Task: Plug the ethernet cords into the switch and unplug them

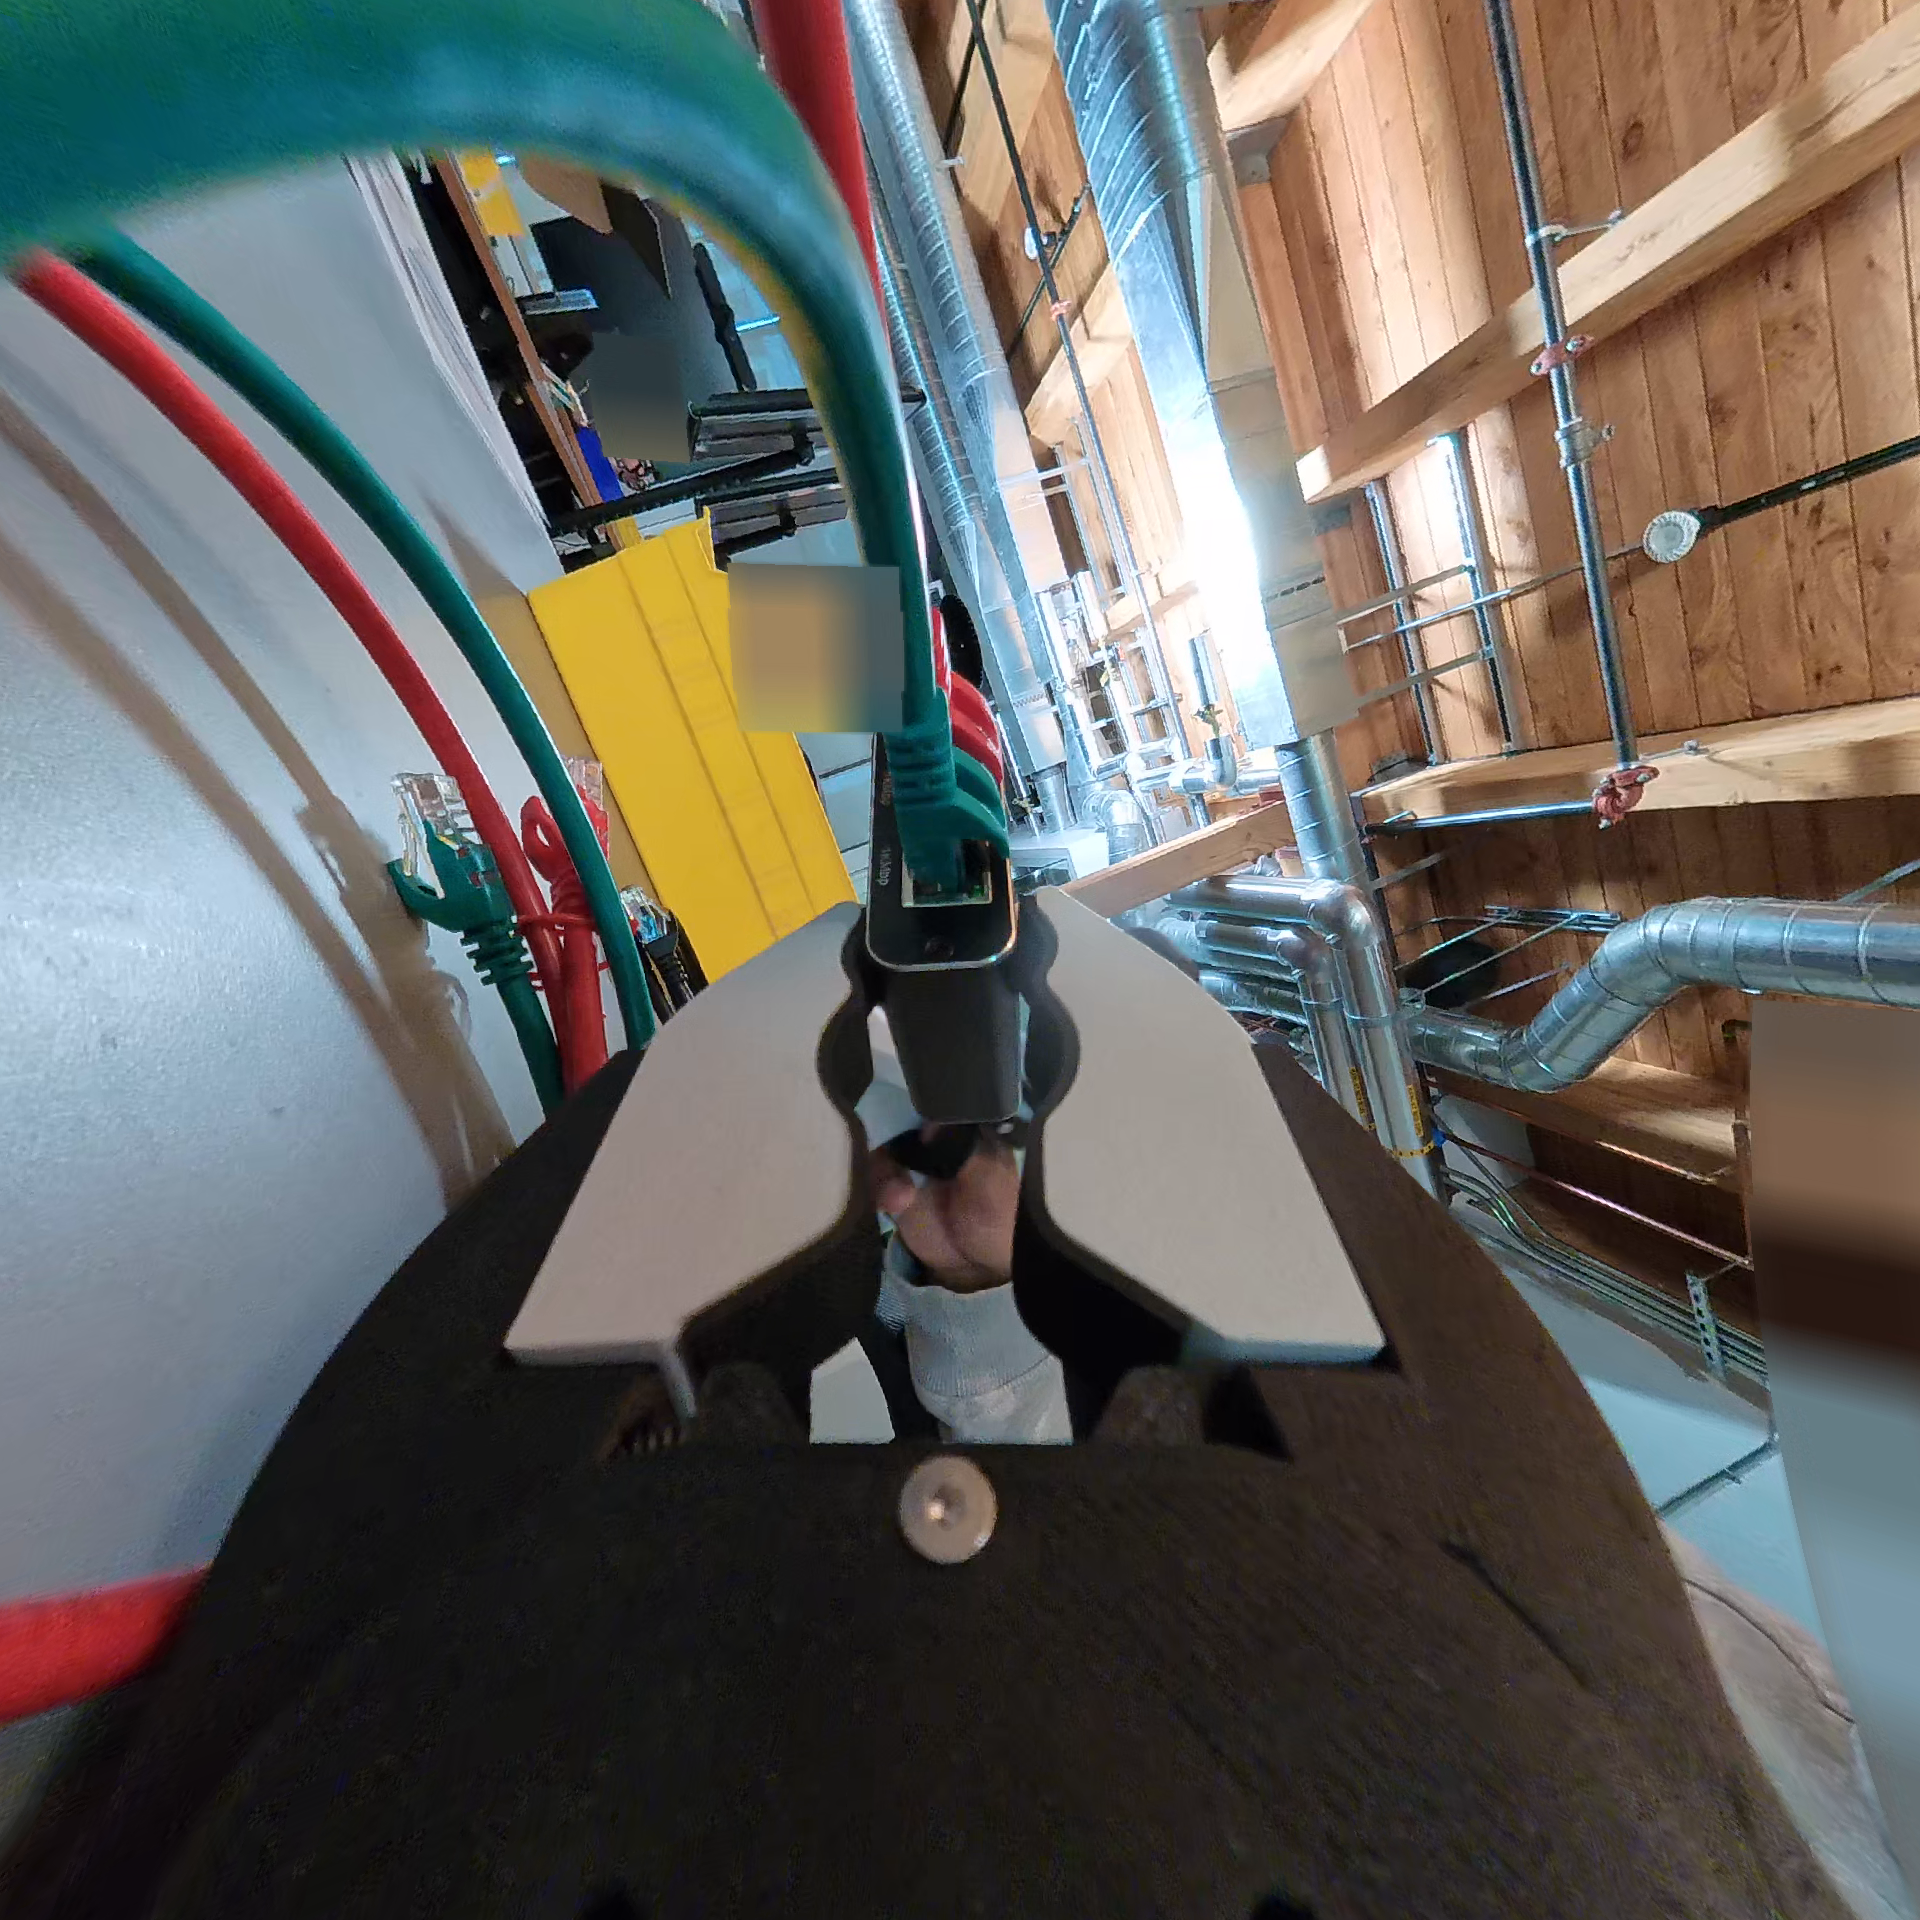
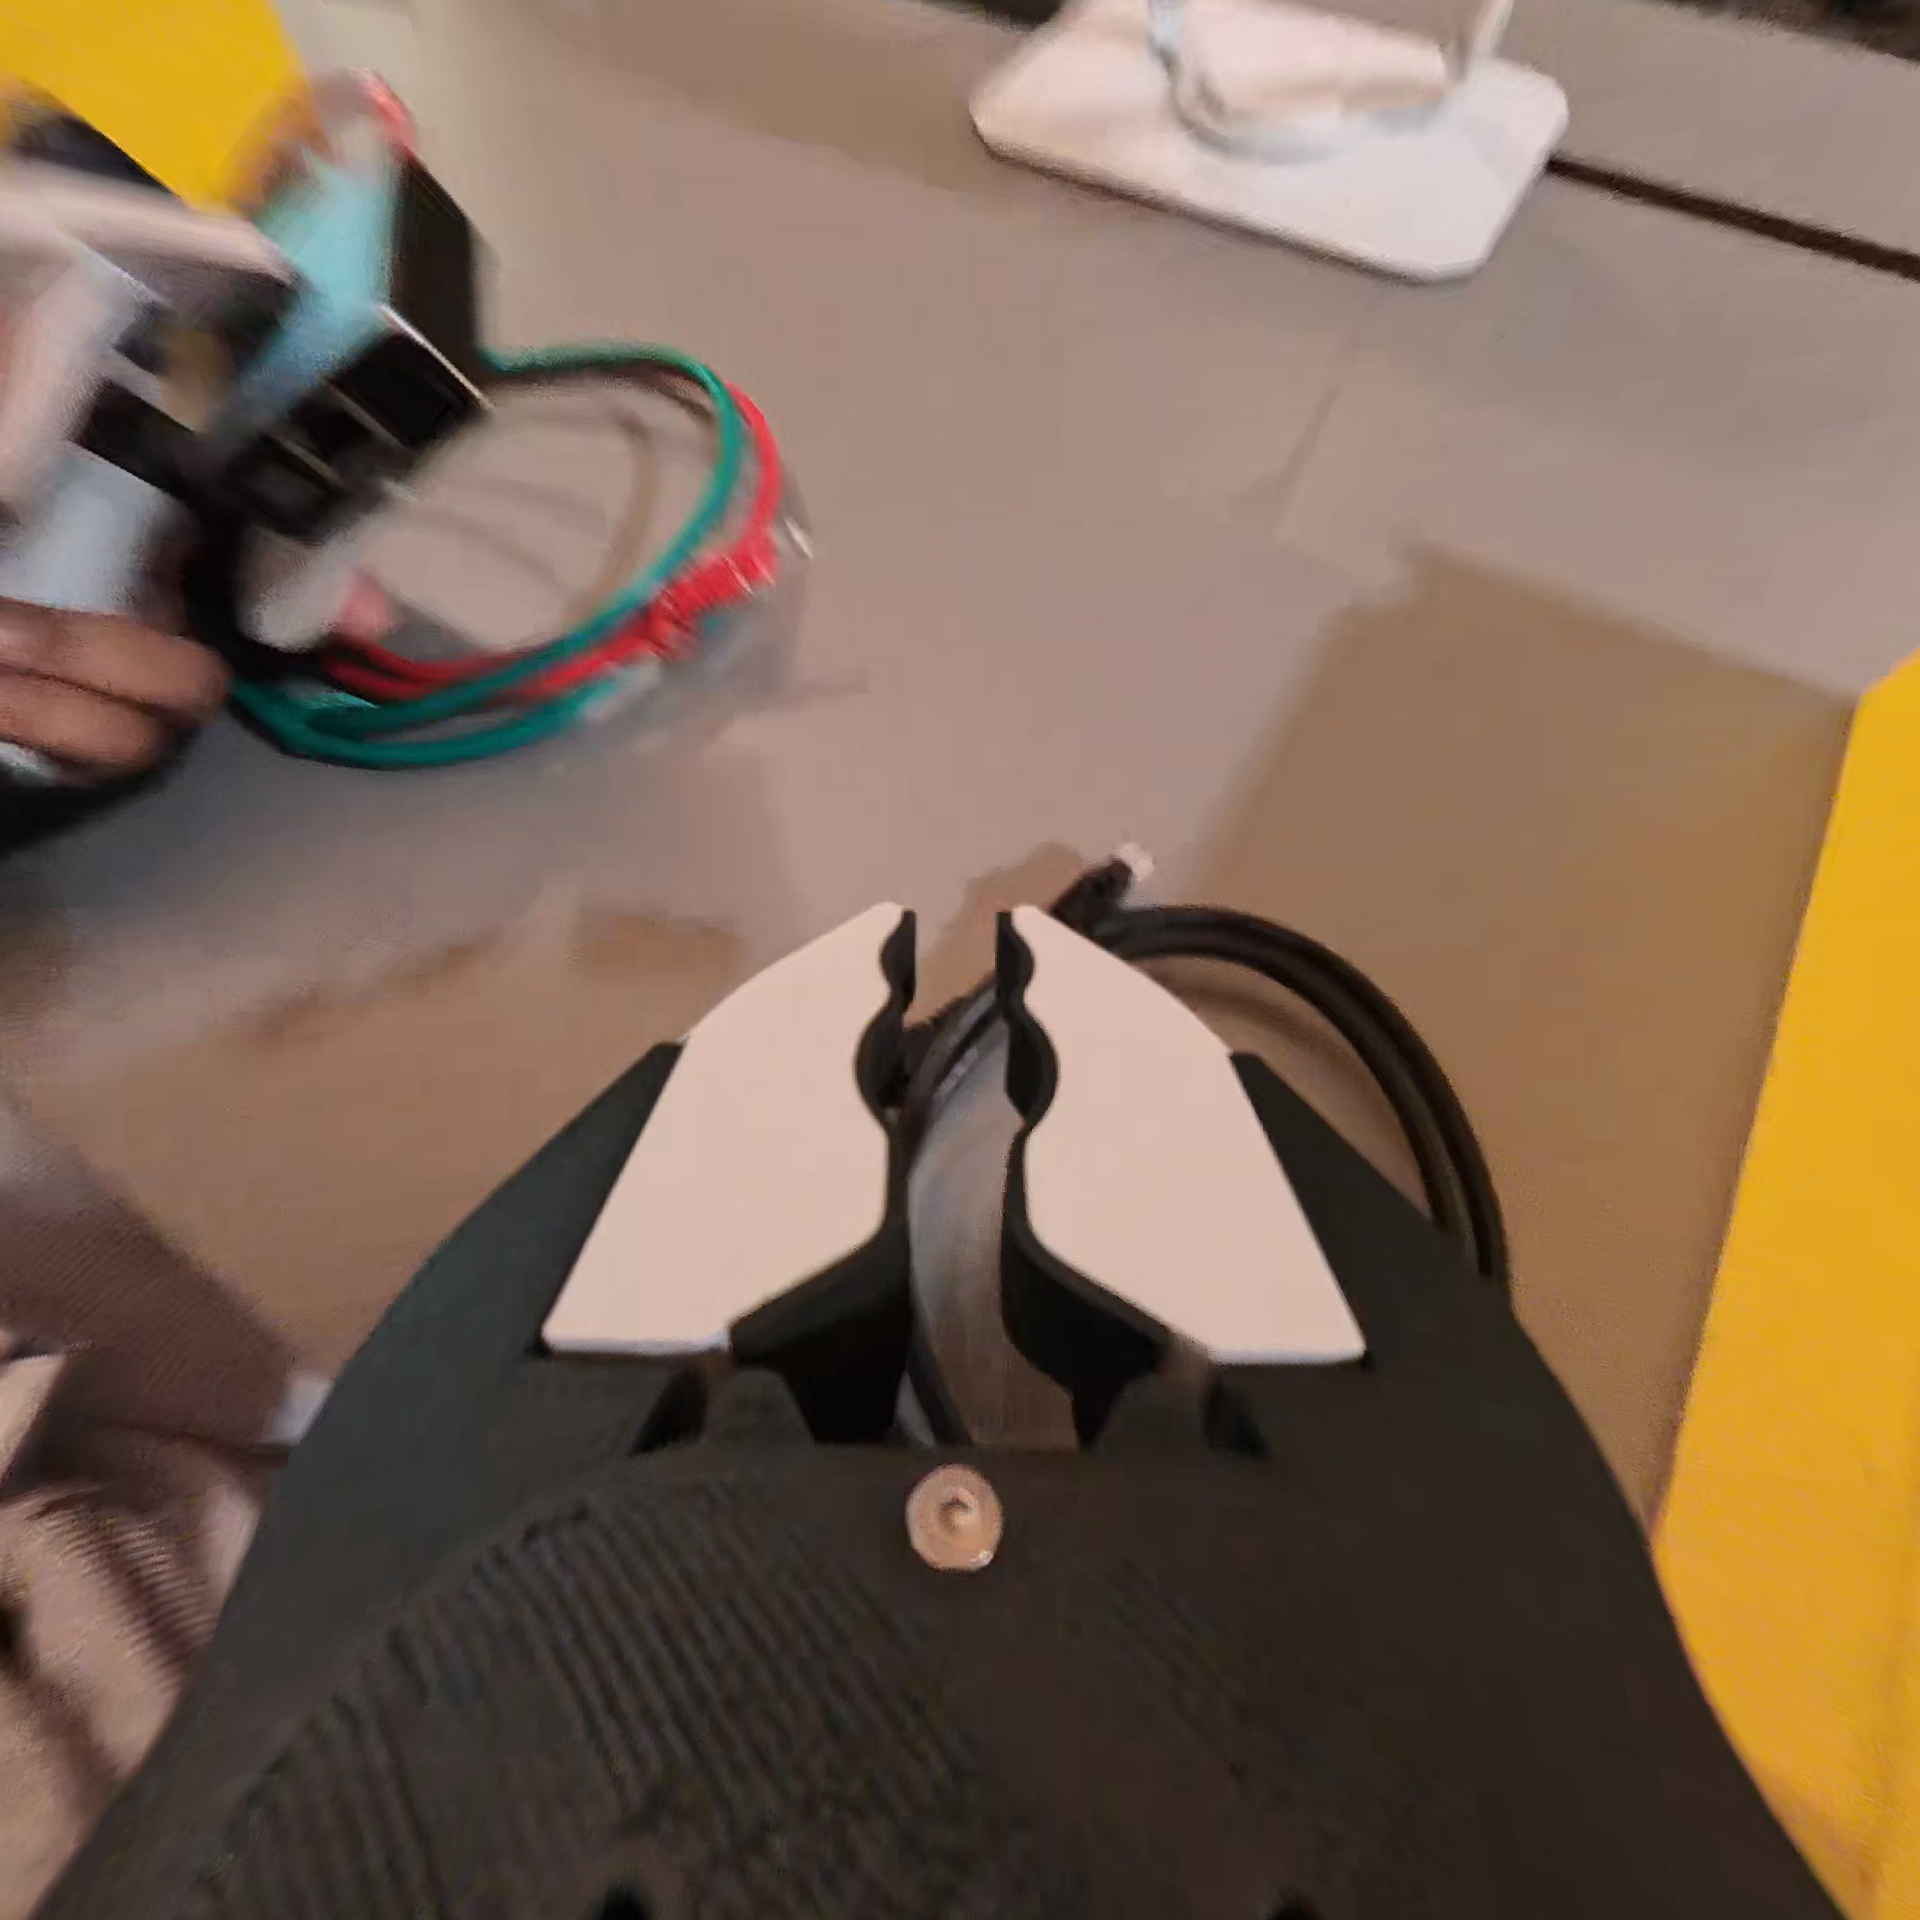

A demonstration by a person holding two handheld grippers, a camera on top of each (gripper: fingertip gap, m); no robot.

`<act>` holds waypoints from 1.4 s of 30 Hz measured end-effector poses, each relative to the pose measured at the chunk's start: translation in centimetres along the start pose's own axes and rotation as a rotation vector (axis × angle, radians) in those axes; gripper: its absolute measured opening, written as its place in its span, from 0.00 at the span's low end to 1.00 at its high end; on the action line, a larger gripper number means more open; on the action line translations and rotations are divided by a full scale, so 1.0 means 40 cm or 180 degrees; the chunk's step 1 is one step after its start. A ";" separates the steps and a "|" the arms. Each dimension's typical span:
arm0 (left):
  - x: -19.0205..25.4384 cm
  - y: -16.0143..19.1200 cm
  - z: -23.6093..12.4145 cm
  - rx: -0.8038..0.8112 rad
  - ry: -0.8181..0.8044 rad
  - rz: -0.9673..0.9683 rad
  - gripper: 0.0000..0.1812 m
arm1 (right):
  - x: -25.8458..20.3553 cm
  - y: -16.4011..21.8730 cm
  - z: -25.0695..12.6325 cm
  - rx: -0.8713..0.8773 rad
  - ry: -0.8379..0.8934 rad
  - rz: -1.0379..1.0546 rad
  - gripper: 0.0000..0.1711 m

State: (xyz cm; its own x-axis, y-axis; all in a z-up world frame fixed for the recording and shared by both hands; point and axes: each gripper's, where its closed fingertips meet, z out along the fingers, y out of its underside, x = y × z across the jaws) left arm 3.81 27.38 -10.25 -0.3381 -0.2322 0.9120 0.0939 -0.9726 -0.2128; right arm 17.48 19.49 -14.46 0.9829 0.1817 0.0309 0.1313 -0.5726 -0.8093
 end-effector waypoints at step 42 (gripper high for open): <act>-0.036 0.041 0.018 -0.0220 -0.0531 0.0401 0.13 | -0.218 -0.032 0.064 0.0435 0.0846 -0.2580 0.05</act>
State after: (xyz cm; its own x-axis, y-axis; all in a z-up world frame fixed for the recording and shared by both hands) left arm 5.13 26.14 -11.66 -0.1677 -0.3519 0.9209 0.0591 -0.9360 -0.3469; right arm 8.41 20.71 -15.20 0.5927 0.2897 0.7516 0.8050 -0.2429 -0.5412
